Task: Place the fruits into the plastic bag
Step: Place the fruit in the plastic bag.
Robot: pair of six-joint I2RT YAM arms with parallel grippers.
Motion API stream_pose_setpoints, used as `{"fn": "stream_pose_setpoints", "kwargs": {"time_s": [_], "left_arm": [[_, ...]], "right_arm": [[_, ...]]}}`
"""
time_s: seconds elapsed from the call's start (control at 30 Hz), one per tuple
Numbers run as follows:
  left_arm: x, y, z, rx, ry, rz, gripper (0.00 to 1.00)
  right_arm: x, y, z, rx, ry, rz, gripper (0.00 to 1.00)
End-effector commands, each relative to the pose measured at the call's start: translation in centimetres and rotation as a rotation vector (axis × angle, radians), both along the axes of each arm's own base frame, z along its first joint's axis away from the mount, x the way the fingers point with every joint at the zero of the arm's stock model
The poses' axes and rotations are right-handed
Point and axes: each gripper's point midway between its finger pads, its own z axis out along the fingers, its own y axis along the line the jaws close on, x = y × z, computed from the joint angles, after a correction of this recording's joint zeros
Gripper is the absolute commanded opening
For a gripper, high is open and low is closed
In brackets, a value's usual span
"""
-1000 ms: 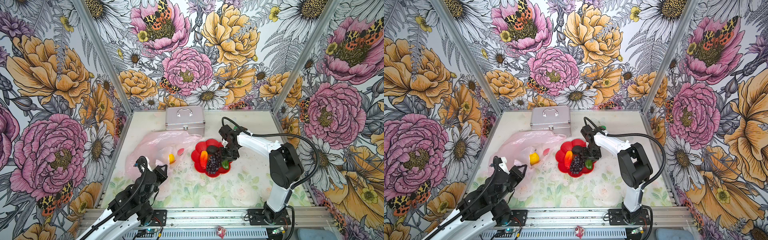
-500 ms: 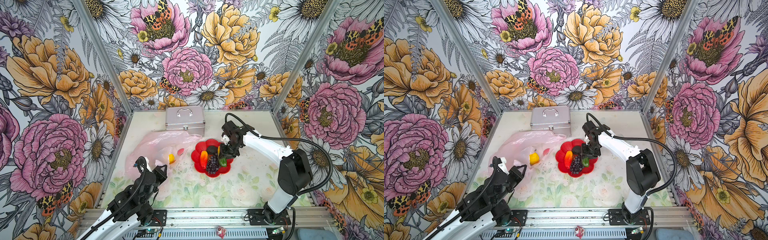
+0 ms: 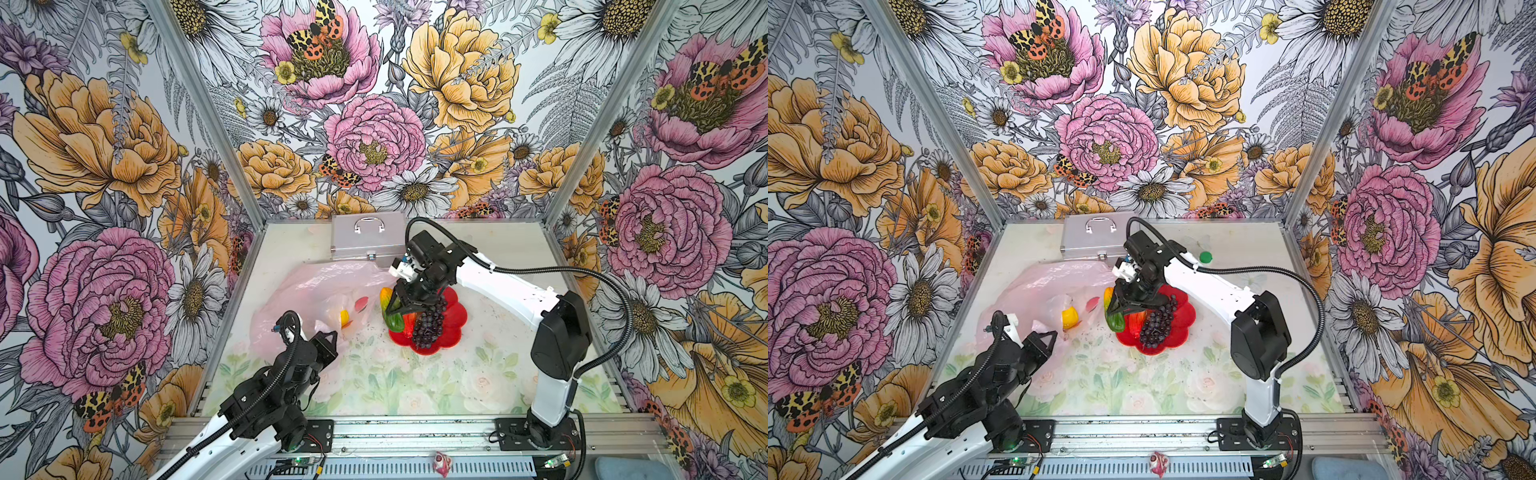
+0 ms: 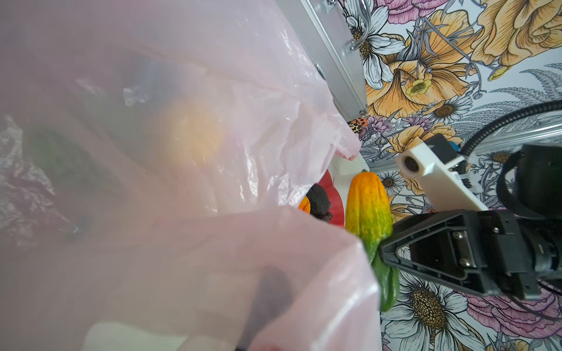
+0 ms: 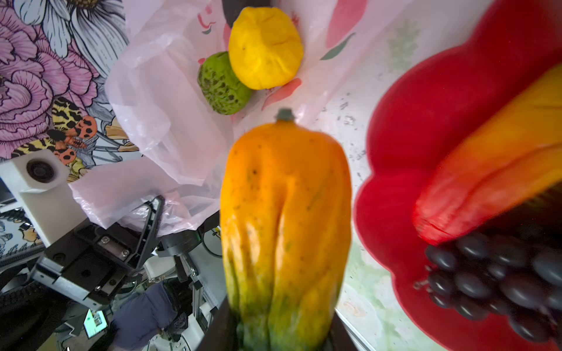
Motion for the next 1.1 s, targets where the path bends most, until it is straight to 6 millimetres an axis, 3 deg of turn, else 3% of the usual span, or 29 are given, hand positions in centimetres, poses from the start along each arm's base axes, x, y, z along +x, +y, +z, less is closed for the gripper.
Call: {"fn": "stream_pose_setpoints", "kwargs": {"time_s": [0.0, 0.3, 0.7, 0.83, 0.97, 1.0, 1.07], "left_arm": [[-0.1, -0.6, 1.4, -0.009, -0.029, -0.037, 0.00], [-0.3, -1.6, 1.4, 0.010, -0.033, -0.073, 0.00], [-0.4, -2.2, 1.5, 0.018, -0.041, -0.090, 0.00], [-0.4, -2.0, 1.6, 0.015, -0.046, -0.081, 0.00], [-0.4, -1.5, 1.5, 0.011, -0.047, -0.067, 0.00], [-0.5, -1.4, 1.6, 0.010, -0.047, -0.064, 0.00], [-0.5, -1.0, 1.6, 0.007, -0.048, -0.054, 0.00]], "right_arm": [[0.2, 2.0, 0.4, 0.058, 0.047, 0.026, 0.28], [2.5, 5.7, -1.6, 0.072, 0.097, 0.023, 0.29], [7.4, 9.7, -4.0, 0.055, 0.070, -0.073, 0.32], [8.0, 11.7, -3.8, 0.092, 0.075, -0.079, 0.36], [7.6, 14.5, -1.5, 0.217, 0.081, -0.023, 0.47], [5.9, 15.9, -0.8, 0.246, 0.080, 0.025, 0.50], [5.1, 16.7, 0.1, 0.279, 0.065, 0.059, 0.55]]}}
